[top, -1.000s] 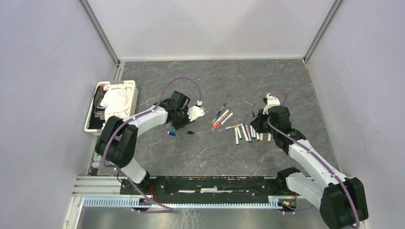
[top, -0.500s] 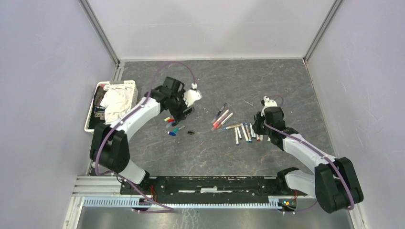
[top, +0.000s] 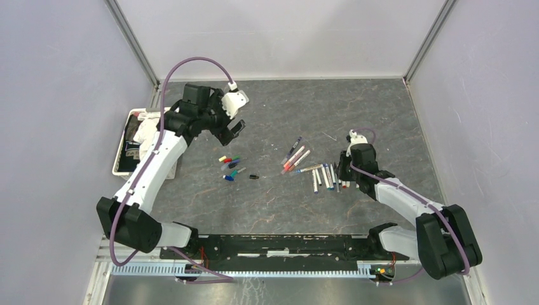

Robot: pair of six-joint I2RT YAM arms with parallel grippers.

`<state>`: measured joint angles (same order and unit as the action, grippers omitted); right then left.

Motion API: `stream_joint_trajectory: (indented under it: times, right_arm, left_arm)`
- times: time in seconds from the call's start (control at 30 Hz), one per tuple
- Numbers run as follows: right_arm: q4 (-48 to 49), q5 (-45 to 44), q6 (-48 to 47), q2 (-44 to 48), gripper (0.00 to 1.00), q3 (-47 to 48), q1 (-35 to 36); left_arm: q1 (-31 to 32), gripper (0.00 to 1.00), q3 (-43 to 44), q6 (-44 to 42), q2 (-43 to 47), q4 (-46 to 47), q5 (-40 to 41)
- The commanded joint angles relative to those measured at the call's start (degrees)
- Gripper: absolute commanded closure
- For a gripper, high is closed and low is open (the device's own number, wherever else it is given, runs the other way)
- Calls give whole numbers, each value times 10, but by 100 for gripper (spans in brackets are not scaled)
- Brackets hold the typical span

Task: Open the pen caps
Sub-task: Place the pen cap at the center of the board, then pick up the pen from the center of the board.

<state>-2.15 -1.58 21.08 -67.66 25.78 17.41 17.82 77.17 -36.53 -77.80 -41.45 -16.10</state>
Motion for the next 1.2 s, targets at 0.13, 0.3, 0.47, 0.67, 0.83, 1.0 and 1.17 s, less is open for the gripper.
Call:
stream_joint_trajectory:
  times: [0.13,0.3,0.47,0.67,0.83,1.0,1.17]
  right_arm:
    - [11,10,-7,35,79,3,7]
    - [39,99,-68,18,65,52,31]
    - [-62,190,-214,-86,51,192,78]
    - [-69,221,-354,-146,46,225,134]
    - [-103,277,-468,-186,46,257,142]
    - [-173,252,-538,-240,47,318,142]
    - [-193,218,-565,-266,50,325,142]
  left_arm:
    - [-27,0,44,47,13,-19,-40]
    - [-49,0,53,54,29,-9,-52]
    - [-60,0,50,34,39,-26,-80]
    - [-70,0,47,35,39,-35,-93]
    - [-75,0,46,34,31,-41,-91]
    - [-81,0,54,34,24,-53,-103]
    - [-83,0,55,30,27,-59,-106]
